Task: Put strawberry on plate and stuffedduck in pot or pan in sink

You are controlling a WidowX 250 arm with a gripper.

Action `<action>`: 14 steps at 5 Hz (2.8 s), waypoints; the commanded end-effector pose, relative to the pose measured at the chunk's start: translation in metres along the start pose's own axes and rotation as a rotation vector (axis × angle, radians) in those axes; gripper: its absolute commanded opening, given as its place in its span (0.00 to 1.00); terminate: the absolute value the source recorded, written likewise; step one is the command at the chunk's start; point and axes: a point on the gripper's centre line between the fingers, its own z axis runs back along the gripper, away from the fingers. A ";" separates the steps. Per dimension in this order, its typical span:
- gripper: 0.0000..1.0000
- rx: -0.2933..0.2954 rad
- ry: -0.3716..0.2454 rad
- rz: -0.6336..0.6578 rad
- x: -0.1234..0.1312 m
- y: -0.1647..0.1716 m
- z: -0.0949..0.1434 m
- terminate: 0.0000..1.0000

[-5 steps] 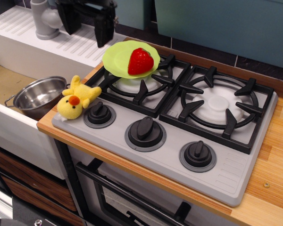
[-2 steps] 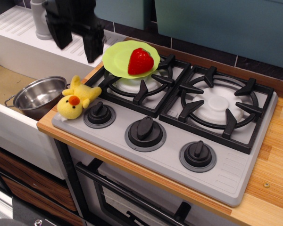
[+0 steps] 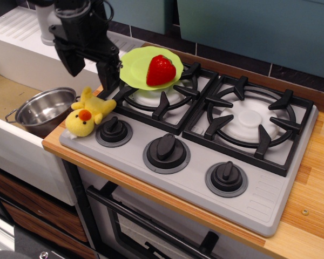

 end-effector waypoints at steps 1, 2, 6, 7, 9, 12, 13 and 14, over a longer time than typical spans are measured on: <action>1.00 0.026 -0.079 0.020 0.004 0.003 0.012 0.00; 1.00 0.020 -0.086 0.031 -0.002 0.002 0.002 0.00; 1.00 -0.009 -0.105 0.051 -0.017 -0.002 -0.023 0.00; 1.00 -0.022 -0.106 0.055 -0.018 -0.005 -0.028 0.00; 1.00 -0.053 -0.098 0.054 -0.013 -0.011 -0.037 0.00; 0.00 -0.023 -0.036 0.071 -0.003 -0.014 -0.026 0.00; 0.00 -0.005 -0.001 0.045 0.002 -0.003 -0.001 0.00; 0.00 0.016 0.021 0.009 0.011 0.016 0.020 0.00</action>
